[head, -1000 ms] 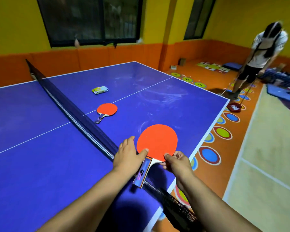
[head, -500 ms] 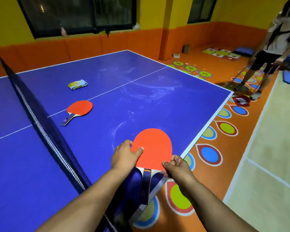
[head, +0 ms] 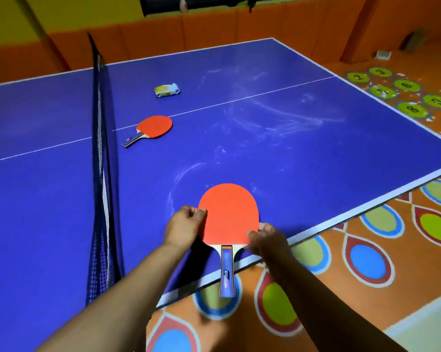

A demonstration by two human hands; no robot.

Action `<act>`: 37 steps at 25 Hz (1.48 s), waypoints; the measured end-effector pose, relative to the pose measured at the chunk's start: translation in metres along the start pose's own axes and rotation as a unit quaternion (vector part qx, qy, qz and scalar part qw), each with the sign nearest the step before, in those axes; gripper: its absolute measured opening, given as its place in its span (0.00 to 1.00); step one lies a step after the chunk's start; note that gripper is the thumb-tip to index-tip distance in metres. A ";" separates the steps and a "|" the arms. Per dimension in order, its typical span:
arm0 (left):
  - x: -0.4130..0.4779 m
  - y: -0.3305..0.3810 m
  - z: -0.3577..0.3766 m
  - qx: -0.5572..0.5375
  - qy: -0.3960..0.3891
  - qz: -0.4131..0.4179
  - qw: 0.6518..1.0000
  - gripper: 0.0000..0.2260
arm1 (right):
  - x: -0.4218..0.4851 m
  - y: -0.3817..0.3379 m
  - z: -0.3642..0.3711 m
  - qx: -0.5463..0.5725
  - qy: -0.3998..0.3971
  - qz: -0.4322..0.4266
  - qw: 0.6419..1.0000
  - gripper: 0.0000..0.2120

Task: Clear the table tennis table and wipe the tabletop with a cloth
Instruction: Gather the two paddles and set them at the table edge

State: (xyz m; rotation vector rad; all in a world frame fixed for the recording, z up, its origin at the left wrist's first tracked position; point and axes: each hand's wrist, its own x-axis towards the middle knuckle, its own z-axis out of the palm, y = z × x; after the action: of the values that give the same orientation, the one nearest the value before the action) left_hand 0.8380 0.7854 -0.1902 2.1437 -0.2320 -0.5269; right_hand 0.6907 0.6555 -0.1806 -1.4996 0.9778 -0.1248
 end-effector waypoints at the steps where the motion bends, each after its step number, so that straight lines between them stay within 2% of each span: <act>1: 0.004 0.001 0.003 -0.024 0.002 -0.011 1.000 0.14 | 0.008 -0.001 0.002 0.029 0.001 -0.001 1.000 0.04; 4: 0.020 0.001 0.011 -0.096 0.021 -0.051 0.994 0.13 | 0.027 -0.009 0.006 0.091 -0.007 -0.004 0.996 0.06; 7: 0.040 0.007 0.017 -0.142 0.036 -0.067 0.987 0.13 | 0.039 -0.028 0.014 0.140 -0.061 0.015 0.988 0.14; 9: 0.062 0.013 0.018 -0.160 0.049 -0.072 0.983 0.14 | 0.056 -0.039 0.024 0.127 -0.091 0.025 0.987 0.20; 13: 0.132 0.024 0.018 -0.127 0.047 -0.060 0.989 0.16 | 0.113 -0.077 0.046 0.094 -0.037 -0.019 0.995 0.35; 14: 0.151 0.026 0.016 -0.102 0.042 -0.054 0.992 0.16 | 0.130 -0.088 0.051 0.089 -0.026 -0.036 0.995 0.35; 17: 0.219 0.031 -0.006 -0.021 0.043 -0.048 0.998 0.16 | 0.189 -0.121 0.071 0.107 -0.033 -0.082 0.990 0.21; 20: 0.301 0.030 -0.044 0.100 0.101 -0.006 0.990 0.13 | 0.258 -0.135 0.093 0.092 -0.032 -0.065 0.993 0.21; 22: 0.353 0.019 -0.072 0.220 0.109 0.014 0.969 0.15 | 0.297 -0.137 0.109 0.072 -0.039 -0.049 0.995 0.16; 24: 0.392 0.001 -0.095 0.336 0.099 0.018 0.936 0.16 | 0.320 -0.137 0.119 0.035 -0.037 -0.032 0.998 0.17; 26: 0.426 -0.020 -0.114 0.402 0.098 0.014 0.910 0.17 | 0.338 -0.136 0.124 0.023 -0.022 -0.023 0.999 0.19; 29: 0.460 -0.041 -0.131 0.445 0.095 -0.031 0.890 0.23 | 0.352 -0.136 0.129 0.017 -0.005 -0.015 1.000 0.18; 31: 0.467 -0.044 -0.134 0.463 0.096 -0.077 0.878 0.24 | 0.361 -0.133 0.130 0.012 0.012 -0.004 1.000 0.13; 34: 0.462 -0.045 -0.127 0.465 0.147 -0.072 0.870 0.17 | 0.366 -0.131 0.130 0.013 0.016 0.017 1.000 0.10; 37: 0.446 -0.038 -0.101 0.425 0.161 -0.046 0.890 0.12 | 0.365 -0.131 0.123 0.022 0.025 0.035 0.999 0.09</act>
State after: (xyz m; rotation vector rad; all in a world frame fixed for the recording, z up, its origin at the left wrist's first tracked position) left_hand 1.2804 0.7245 -0.2965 3.0681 -0.1919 -0.0954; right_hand 1.0590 0.5043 -0.2626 -1.4262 1.0603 -0.1320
